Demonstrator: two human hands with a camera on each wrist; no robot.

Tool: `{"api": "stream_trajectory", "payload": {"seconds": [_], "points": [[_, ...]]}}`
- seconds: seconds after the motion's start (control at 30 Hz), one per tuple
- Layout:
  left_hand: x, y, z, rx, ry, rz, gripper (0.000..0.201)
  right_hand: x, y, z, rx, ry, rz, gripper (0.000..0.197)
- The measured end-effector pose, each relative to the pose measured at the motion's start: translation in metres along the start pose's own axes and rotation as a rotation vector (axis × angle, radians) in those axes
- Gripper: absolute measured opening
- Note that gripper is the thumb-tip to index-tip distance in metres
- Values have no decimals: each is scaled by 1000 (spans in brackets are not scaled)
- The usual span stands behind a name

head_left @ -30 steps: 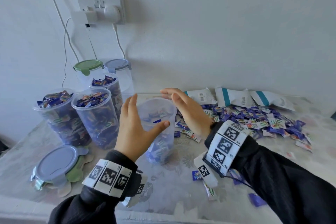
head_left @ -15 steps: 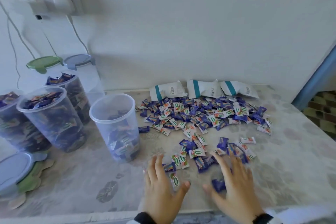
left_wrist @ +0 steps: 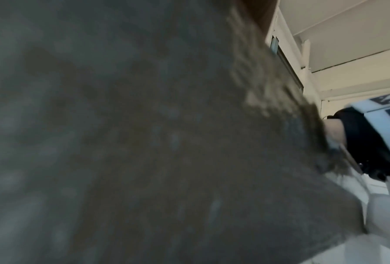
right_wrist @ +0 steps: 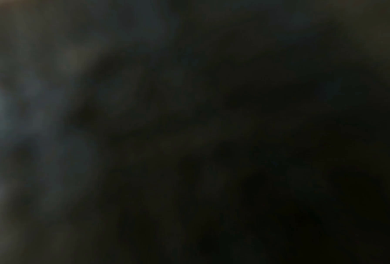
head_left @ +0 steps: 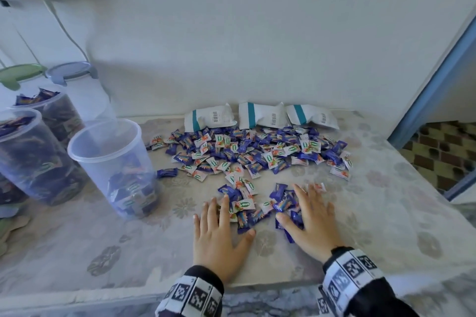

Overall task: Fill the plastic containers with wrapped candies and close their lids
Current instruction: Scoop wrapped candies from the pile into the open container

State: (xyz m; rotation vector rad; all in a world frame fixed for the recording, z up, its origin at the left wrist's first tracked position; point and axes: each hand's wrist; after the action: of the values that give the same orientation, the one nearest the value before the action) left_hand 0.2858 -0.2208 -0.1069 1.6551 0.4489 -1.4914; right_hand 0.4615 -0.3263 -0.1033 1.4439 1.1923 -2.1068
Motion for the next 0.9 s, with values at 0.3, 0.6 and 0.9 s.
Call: {"api": "stream_trajectory", "payload": {"seconds": [0.3, 0.6, 0.9], "points": [[7, 11, -2, 29, 91, 134, 82, 6, 8, -9, -124, 200, -132, 78], [11, 13, -3, 72, 113, 170, 67, 4, 7, -7, -298, 44, -229, 71], [16, 9, -1, 207, 159, 153, 55, 7, 1, 0, -470, 14, 4, 68]]}}
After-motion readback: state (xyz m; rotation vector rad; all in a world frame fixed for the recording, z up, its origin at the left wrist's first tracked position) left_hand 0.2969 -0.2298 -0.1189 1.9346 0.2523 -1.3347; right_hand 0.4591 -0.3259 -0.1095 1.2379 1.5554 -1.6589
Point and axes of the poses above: each hand's wrist, its own z-axis away from the middle knuckle, its own x-axis out of the palm, y = z × x, and after that the axes turned 2 degrees about x, right-handed
